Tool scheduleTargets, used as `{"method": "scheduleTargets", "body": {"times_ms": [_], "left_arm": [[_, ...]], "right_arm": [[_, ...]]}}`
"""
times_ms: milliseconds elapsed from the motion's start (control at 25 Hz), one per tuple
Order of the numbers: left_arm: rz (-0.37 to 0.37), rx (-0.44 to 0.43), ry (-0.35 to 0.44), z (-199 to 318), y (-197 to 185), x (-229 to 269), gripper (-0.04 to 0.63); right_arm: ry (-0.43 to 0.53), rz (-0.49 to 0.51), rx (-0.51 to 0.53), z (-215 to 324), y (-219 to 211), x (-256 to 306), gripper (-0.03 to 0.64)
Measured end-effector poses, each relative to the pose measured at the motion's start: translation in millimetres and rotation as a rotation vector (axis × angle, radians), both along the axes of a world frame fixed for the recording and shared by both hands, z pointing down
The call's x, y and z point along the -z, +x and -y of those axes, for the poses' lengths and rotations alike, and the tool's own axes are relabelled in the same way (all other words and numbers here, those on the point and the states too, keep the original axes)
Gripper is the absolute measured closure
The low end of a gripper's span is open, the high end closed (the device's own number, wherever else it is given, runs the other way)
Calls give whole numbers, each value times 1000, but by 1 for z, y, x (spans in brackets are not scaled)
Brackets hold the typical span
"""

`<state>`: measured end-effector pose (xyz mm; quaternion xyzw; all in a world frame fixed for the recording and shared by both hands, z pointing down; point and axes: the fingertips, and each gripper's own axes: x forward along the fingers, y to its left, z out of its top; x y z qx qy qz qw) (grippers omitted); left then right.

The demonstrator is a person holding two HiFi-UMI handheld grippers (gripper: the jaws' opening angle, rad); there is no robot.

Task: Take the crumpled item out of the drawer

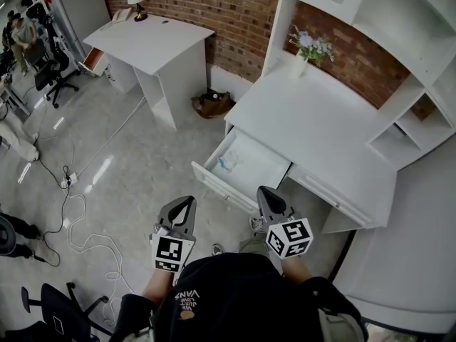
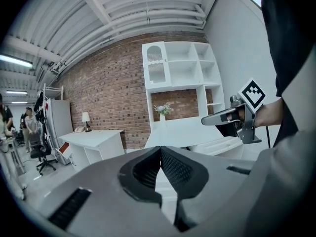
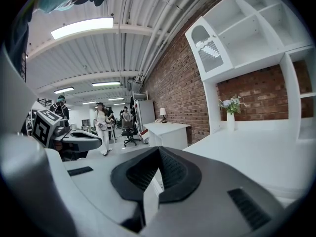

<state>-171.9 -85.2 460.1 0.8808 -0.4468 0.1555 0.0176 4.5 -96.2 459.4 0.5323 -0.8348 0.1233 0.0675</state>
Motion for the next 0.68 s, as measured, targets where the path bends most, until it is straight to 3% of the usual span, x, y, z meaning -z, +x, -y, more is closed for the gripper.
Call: {"method": "scheduleTargets", "body": {"times_ms": [680], "left_arm": [[-20,40,-3,3,-11,1,588]], "right_arm": [[4,-7,20,14,-9,2,617]]}}
